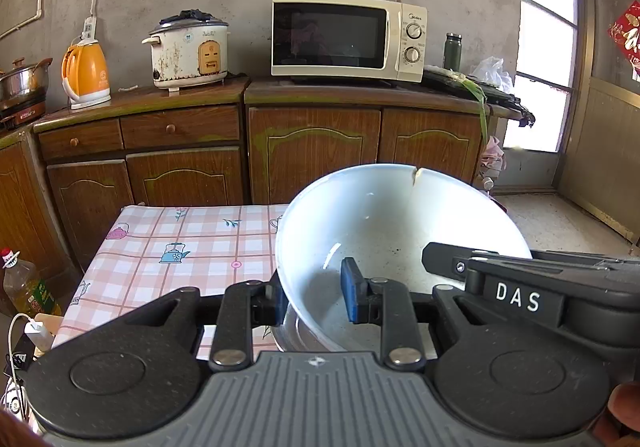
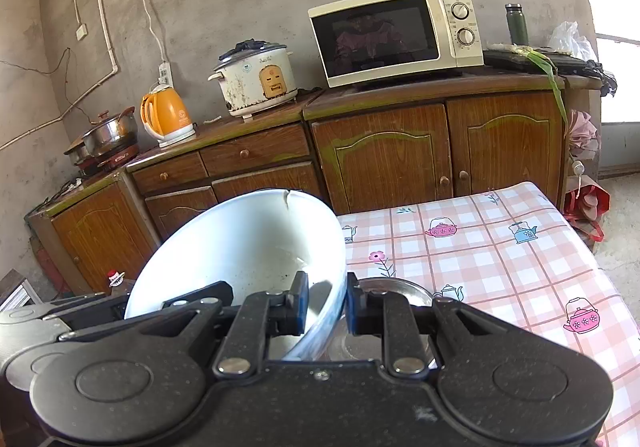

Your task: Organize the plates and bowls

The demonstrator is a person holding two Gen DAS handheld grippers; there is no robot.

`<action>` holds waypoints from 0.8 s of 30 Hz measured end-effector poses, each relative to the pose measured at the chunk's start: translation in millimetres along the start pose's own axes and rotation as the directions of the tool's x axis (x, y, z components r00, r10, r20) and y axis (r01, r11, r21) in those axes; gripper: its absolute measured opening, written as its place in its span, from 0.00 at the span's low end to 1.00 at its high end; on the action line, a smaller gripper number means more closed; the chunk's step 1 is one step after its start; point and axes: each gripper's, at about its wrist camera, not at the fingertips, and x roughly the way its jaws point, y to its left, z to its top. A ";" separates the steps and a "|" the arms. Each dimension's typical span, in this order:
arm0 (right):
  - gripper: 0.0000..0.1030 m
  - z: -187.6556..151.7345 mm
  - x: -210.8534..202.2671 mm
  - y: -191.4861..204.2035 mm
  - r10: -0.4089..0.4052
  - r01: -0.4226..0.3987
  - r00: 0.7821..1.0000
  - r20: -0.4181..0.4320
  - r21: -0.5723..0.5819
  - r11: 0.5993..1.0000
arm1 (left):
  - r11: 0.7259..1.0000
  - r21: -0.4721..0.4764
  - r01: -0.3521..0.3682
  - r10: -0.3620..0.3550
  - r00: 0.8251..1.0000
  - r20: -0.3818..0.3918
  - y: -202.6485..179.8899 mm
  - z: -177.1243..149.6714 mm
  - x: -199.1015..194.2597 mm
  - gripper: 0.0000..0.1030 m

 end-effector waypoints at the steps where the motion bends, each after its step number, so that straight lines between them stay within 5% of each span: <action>1: 0.24 -0.1 0.0 0.1 0.001 -0.001 1.000 -0.001 0.000 1.000 | 1.000 0.001 -0.001 0.001 1.000 0.001 0.1 -0.8 -0.8 0.26; 24: 0.24 -10.6 -9.6 -0.9 0.004 -0.004 1.000 0.003 0.010 1.000 | 1.000 0.004 -0.004 0.004 1.000 0.012 -2.5 -14.2 -11.4 0.26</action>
